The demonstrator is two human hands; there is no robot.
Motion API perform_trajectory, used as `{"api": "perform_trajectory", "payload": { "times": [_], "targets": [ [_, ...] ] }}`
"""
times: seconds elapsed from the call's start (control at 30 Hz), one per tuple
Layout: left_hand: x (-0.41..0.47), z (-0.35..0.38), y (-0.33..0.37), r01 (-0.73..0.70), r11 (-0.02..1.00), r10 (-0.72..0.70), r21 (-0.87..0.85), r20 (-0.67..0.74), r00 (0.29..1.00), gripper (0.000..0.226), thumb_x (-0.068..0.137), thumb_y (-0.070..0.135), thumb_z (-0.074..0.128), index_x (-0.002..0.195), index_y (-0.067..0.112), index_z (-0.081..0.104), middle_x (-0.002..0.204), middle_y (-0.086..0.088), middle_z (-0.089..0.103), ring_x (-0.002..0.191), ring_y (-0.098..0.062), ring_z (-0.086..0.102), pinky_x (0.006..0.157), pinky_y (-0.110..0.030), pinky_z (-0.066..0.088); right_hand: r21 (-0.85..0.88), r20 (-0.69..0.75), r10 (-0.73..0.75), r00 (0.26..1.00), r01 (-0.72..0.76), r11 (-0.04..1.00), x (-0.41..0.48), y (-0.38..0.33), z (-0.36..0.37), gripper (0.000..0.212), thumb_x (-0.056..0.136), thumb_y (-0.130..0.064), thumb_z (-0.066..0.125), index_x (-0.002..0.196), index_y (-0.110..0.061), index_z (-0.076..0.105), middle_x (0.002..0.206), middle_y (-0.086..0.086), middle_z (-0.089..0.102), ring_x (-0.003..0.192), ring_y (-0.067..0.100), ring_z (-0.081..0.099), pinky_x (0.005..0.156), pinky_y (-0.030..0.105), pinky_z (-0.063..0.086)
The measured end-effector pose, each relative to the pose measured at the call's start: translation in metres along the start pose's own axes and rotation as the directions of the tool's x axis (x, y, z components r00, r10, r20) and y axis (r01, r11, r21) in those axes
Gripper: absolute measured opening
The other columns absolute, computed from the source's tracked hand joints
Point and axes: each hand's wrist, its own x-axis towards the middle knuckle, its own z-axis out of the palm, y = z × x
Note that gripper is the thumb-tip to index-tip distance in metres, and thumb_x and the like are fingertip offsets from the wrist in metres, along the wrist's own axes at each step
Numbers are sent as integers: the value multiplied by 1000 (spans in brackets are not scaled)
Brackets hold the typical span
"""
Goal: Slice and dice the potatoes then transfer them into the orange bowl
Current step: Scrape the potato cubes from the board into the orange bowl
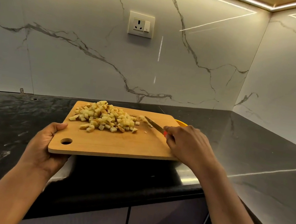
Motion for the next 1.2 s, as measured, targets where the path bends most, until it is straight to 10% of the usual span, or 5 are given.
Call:
{"api": "perform_trajectory", "payload": {
  "times": [0.2, 0.47, 1.2],
  "targets": [
    [0, -1, 10, -28, 1000, 29, 11, -22, 999, 13, 95, 19, 43, 98, 9, 51, 91, -6, 61, 62, -16, 67, 46, -25, 55, 54, -50, 2, 999, 1, 999, 20, -46, 4, 31, 102, -26, 37, 119, -21, 62, 83, 1, 54, 71, 17, 44, 48, 26, 26],
    [0, -6, 18, -42, 998, 45, 45, -56, 997, 11, 95, 19, 44, 95, 10, 51, 90, -5, 60, 72, -16, 62, 45, -26, 55, 36, -1, 99, 995, -99, 994, 32, -56, 15, 28, 102, -23, 40, 120, -15, 59, 105, 6, 63, 95, 21, 59, 70, 30, 43],
    [21, -16, 30, -11, 999, 12, 35, -25, 1000, 22, 83, 19, 52, 104, 10, 51, 99, -6, 62, 85, -16, 62, 55, -30, 58, 89, 18, 436, 900, -436, 896, 33, 33, 13, 29, 96, -23, 44, 111, -19, 69, 107, 7, 68, 92, 26, 62, 70, 31, 44]
  ]
}}
